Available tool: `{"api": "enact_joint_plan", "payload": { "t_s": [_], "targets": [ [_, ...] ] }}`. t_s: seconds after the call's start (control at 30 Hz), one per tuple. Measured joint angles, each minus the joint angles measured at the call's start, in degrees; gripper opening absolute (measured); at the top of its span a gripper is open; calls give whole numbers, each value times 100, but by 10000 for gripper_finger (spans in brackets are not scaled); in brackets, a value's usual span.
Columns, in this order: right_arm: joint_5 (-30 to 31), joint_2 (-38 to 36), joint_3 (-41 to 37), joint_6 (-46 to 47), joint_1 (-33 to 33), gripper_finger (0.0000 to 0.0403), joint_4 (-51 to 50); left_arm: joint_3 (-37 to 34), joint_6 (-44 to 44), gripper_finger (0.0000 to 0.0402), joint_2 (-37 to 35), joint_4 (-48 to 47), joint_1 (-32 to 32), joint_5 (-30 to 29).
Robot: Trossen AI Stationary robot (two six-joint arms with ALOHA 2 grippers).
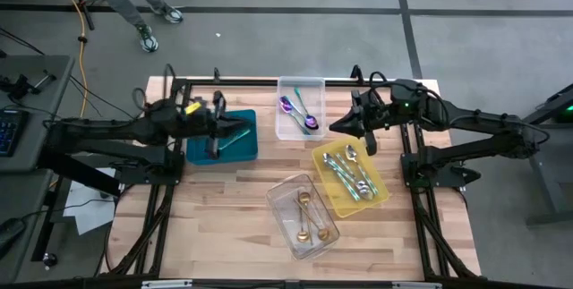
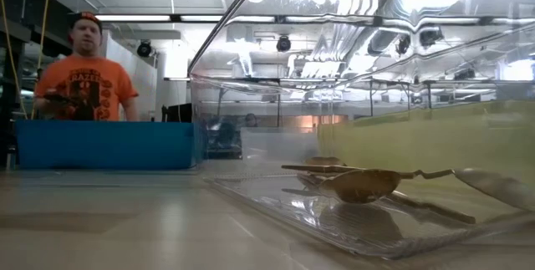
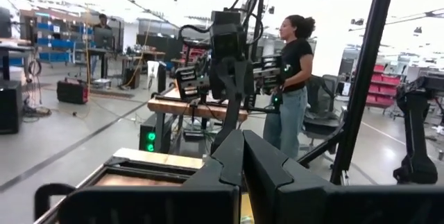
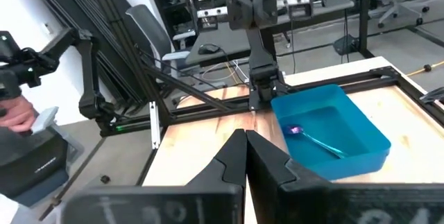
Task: Sort silverware by color (type)
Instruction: Return to Home Position
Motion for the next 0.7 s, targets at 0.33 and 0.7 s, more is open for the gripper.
{"api": "enact_joint_plan", "payload": {
  "t_s": [0.33,0.7],
  "targets": [
    [0,0,0,299,-1,0,2,-829,272,0,-1554,-361,32,-167],
    [0,0,0,363,-1,0,2,-2110,191,0,-3244,-111,304,-251]
  ]
}}
